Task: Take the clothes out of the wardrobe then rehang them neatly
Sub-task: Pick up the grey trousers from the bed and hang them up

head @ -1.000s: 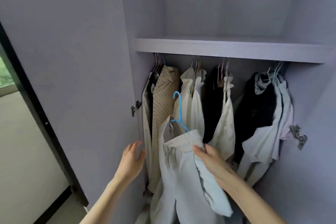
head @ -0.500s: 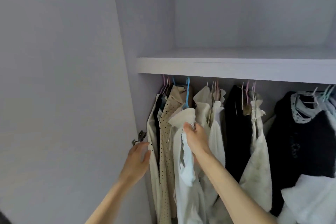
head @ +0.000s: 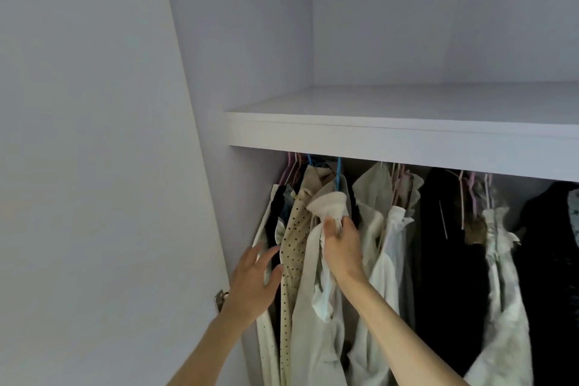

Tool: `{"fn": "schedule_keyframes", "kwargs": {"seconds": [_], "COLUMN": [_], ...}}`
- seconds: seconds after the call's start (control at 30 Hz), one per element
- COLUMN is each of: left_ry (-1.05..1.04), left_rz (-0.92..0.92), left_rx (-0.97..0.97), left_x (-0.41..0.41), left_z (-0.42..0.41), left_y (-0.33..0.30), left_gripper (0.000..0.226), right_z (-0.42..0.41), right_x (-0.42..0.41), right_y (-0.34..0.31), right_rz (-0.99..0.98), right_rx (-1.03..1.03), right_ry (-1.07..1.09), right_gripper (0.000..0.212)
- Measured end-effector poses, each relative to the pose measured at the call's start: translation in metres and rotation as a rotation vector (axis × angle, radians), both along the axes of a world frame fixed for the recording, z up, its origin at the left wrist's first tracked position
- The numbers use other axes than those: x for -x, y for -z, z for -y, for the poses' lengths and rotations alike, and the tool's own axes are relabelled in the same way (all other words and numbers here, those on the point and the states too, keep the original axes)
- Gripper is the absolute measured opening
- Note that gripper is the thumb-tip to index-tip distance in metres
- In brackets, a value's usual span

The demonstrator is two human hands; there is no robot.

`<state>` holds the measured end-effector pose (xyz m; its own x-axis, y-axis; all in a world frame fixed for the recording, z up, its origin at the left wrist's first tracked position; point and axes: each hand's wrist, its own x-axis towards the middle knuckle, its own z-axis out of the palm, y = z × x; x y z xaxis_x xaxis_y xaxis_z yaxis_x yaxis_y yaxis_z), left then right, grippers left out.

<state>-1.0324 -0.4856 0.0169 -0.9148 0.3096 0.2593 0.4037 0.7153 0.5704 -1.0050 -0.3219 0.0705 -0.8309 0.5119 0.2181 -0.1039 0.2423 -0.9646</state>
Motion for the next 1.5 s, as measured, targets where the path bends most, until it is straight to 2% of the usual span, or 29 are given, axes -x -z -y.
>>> {"fn": "schedule_keyframes", "kwargs": {"seconds": [0.03,0.17,0.37,0.6,0.7,0.8,0.9,1.07,1.17,1.27,1.4,1.5], "left_ry": [0.009,0.038,0.032,0.031,0.046,0.098,0.108,0.131,0.135,0.134,0.166,0.144], "left_rz": [-0.011,-0.048,-0.062,-0.083,-0.083,-0.069,-0.044,0.019,0.071,0.129,0.147,0.086], "left_rx": [-0.001,0.013,0.006,-0.165,-0.25,-0.304,-0.353,-0.403,-0.396,-0.42,-0.295,-0.13], "left_x": [0.009,0.045,0.082,0.094,0.093,0.092,0.093,0.087,0.085,0.082,0.072,0.06], "left_z": [-0.002,-0.014,-0.03,-0.036,-0.031,-0.027,-0.022,-0.015,-0.012,-0.01,-0.017,-0.013], "left_y": [0.0,0.003,0.014,0.029,0.032,0.033,0.038,0.038,0.034,0.031,0.03,0.027], "left_gripper": [0.07,0.051,0.061,0.061,0.063,0.068,0.072,0.068,0.056,0.053,0.068,0.065], "right_z": [-0.001,-0.006,-0.02,-0.028,-0.015,-0.003,0.002,0.01,0.017,0.019,0.011,0.005], "right_x": [0.006,0.033,0.08,0.104,0.1,0.104,0.107,0.12,0.139,0.138,0.129,0.107], "right_y": [-0.002,-0.004,-0.021,0.01,0.029,0.042,0.048,0.045,0.05,0.043,0.042,0.04], "right_rz": [-0.021,-0.063,-0.063,0.074,0.0,-0.06,-0.06,-0.007,-0.037,-0.007,0.009,0.127], "right_rx": [-0.017,-0.036,-0.083,-0.213,-0.165,-0.245,-0.357,-0.546,-0.547,-0.429,-0.457,-0.592], "right_ry": [0.002,0.035,0.126,0.245,0.309,0.339,0.31,0.178,0.097,0.0,-0.061,-0.109], "right_gripper": [0.022,0.018,0.016,0.013,0.016,0.028,0.049,0.055,0.06,0.056,0.059,0.059]}}
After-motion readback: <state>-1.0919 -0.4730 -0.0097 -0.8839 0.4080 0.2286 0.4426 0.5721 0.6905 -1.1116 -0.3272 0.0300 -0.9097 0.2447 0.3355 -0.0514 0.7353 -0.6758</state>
